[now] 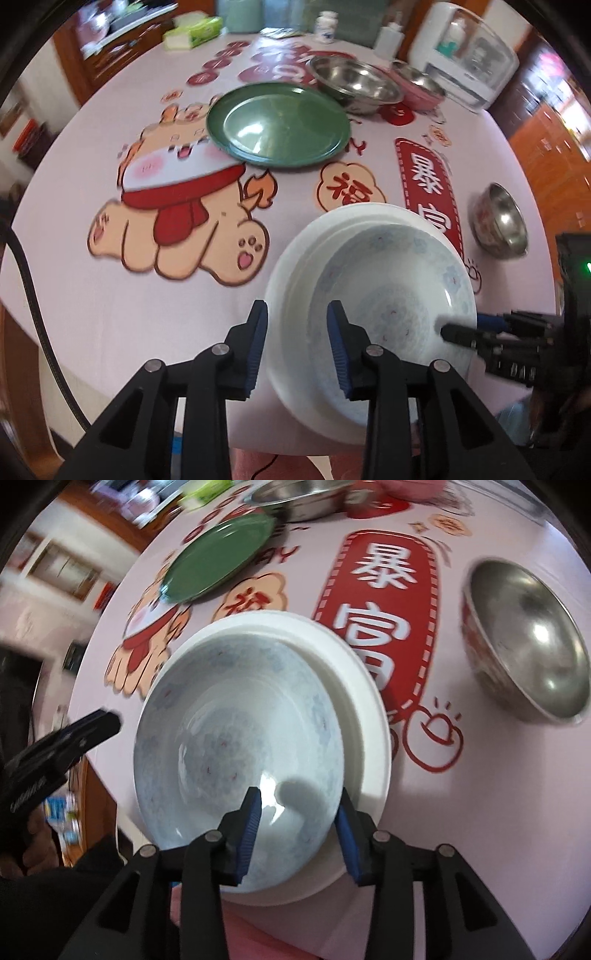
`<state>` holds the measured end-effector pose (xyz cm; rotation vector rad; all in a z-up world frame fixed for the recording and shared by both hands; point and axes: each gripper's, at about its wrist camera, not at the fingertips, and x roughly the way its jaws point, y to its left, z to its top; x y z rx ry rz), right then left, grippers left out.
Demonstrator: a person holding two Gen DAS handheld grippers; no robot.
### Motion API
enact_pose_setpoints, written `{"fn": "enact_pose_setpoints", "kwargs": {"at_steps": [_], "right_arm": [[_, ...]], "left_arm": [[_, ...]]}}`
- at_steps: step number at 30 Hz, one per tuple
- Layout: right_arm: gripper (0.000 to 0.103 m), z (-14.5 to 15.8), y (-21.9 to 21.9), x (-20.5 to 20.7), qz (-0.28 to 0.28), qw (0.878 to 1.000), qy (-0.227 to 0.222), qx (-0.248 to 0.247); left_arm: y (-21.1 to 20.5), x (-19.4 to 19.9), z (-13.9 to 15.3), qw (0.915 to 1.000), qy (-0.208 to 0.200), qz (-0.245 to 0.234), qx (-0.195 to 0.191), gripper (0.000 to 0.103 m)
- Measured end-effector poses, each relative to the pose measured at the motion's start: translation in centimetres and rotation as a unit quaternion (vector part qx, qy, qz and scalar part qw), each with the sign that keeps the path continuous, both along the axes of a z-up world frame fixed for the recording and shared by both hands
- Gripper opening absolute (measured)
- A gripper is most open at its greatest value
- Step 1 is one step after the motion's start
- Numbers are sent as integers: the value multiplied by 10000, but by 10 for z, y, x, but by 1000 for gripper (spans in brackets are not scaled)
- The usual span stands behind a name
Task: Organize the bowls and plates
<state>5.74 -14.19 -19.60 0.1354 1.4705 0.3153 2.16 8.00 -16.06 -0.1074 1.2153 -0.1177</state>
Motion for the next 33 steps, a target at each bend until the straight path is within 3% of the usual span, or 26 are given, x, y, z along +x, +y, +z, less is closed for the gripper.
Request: {"fn": "enact_pose_setpoints", "kwargs": {"at_steps": [3, 6, 12, 19, 26, 33], "right_arm": [[46, 9, 1, -4, -285, 9989, -249, -270], [65, 20, 1, -10, -629, 9941, -504, -727], [65, 31, -4, -29, -1384, 9827, -781, -950], [66, 42, 4, -49, -1981, 9706, -1123, -777], [66, 57, 11, -44, -2139, 9652, -1439, -444], [66, 74, 25, -23, -1830, 9685, -1686, -103]], "left_arm": [[10, 0, 4, 9994, -51, -357, -4, 32], [18, -2, 10, 9974, -155, -694, 56, 32], [36, -5, 25, 9912, -450, -1232, 171, 32], [53, 1, 37, 9875, -623, -1423, 265, 32], [61, 11, 55, 9876, -804, -1330, 205, 37], [58, 28, 65, 9893, -832, -1177, 225, 37]]}}
